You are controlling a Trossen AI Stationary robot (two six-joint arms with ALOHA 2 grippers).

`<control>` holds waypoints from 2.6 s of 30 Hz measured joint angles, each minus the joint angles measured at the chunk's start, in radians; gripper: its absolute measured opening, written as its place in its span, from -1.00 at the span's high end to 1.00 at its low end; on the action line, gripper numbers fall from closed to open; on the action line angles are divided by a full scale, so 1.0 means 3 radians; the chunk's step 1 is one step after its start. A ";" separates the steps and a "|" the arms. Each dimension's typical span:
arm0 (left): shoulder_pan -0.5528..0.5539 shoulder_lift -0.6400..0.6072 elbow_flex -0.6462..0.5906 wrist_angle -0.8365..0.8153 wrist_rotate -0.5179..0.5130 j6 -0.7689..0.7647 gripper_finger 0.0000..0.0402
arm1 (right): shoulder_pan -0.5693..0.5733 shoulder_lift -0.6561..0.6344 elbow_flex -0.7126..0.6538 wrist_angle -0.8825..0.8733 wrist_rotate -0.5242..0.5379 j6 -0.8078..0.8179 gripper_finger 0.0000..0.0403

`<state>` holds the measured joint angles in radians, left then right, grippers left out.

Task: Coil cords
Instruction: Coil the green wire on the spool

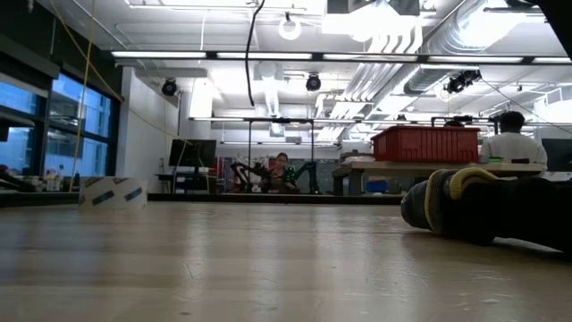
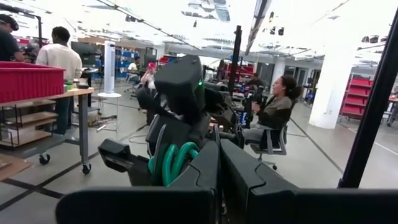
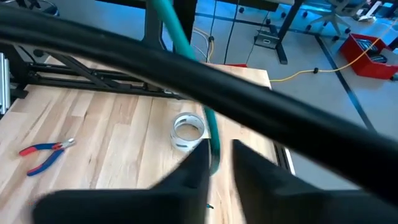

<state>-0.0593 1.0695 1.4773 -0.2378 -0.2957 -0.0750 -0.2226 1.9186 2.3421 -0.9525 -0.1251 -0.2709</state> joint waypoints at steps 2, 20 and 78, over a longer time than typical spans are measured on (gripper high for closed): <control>0.0000 0.0000 0.0000 -0.0001 -0.0010 0.0000 1.00 | 0.0022 0.0000 0.0000 0.0001 0.0054 -0.0001 0.94; 0.0357 0.0310 -0.0003 0.1045 0.0693 -0.1907 1.00 | 0.0651 0.0048 0.0000 0.1421 0.0250 0.0059 1.00; 0.0299 -0.0045 -0.0005 -0.1216 -0.0338 -0.0137 1.00 | 0.0287 0.0006 0.0000 0.0841 0.0734 -0.0616 1.00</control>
<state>0.0303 1.0561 1.4758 -0.6027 -0.3972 -0.1161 -0.1364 1.9205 2.3421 -0.7003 0.0951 -0.4558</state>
